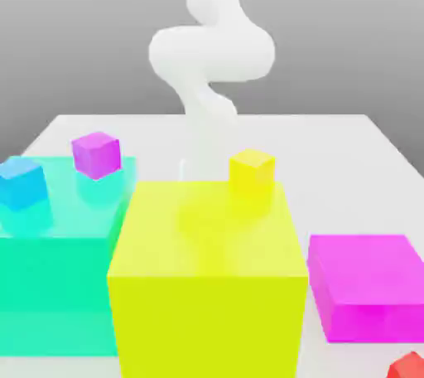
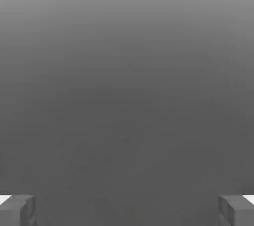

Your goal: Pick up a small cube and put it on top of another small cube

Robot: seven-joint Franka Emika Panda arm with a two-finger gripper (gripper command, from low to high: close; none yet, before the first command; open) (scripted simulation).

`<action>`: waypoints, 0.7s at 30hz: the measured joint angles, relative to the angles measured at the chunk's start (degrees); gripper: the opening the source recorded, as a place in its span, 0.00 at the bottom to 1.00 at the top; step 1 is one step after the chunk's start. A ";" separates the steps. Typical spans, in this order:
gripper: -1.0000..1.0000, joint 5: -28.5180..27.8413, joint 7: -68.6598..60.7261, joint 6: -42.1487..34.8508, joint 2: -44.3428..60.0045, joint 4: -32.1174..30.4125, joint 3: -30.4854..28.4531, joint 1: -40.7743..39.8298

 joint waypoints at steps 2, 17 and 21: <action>0.50 -0.36 0.12 0.90 4.41 0.68 1.14 0.41; 0.50 -5.56 2.66 7.41 35.64 5.44 9.20 4.31; 0.50 -7.48 3.72 9.08 44.01 6.73 10.21 6.71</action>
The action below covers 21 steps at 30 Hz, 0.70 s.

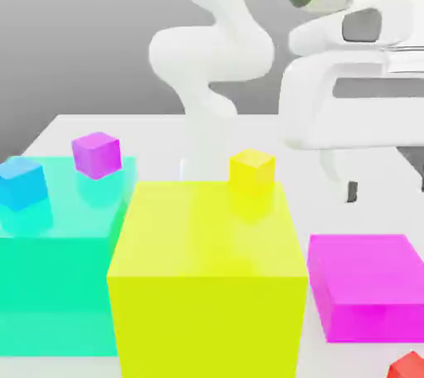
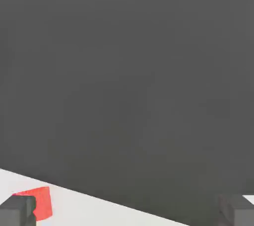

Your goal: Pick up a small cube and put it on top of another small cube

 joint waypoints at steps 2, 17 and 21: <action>0.50 -0.85 0.45 0.84 4.18 0.64 0.32 0.94; 0.00 -6.28 3.56 11.09 32.29 5.74 -0.60 8.29; 0.00 -6.21 3.51 11.11 32.29 5.74 -0.58 8.28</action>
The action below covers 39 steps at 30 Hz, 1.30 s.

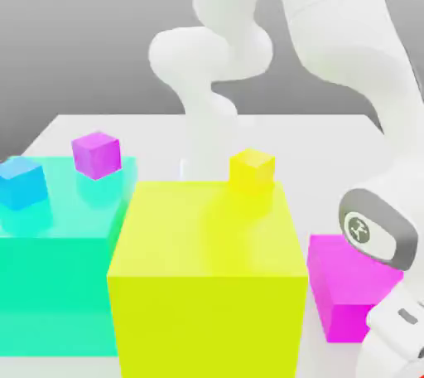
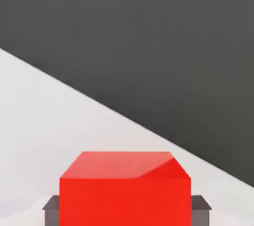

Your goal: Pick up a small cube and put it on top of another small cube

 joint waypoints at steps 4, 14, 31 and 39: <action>0.00 1.20 -0.84 -2.54 -3.39 -0.86 1.03 -0.75; 0.00 5.31 -5.02 -14.22 -23.77 -9.40 1.47 -4.66; 0.00 13.59 -13.78 -32.33 -59.26 -25.96 -3.64 -8.33; 0.00 16.51 -17.21 -40.23 -75.22 -33.85 -7.25 -8.74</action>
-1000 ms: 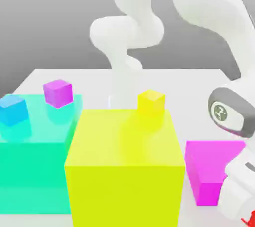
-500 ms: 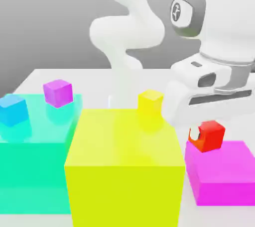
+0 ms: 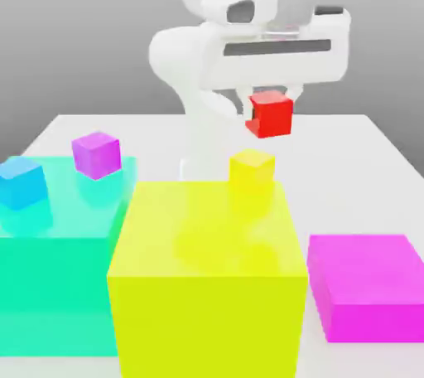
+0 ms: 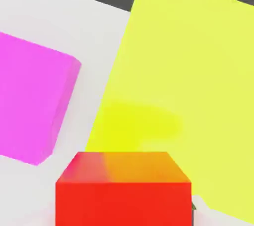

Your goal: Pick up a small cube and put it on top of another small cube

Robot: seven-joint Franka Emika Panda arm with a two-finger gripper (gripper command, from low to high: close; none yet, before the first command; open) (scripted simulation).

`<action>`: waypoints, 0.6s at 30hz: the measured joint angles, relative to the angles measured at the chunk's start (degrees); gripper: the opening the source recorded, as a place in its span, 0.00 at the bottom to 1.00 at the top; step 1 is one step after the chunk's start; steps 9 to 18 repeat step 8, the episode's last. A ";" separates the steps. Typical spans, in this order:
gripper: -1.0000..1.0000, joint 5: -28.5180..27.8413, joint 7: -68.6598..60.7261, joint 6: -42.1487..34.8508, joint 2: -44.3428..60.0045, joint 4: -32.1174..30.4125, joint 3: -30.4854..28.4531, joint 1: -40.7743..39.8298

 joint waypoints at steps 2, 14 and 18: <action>0.00 0.36 -0.31 2.80 -0.04 -2.84 -0.10 -0.06; 1.00 0.77 -0.56 9.00 1.83 -7.15 0.22 -0.18; 1.00 0.77 -0.56 9.00 1.83 -7.15 0.22 -0.18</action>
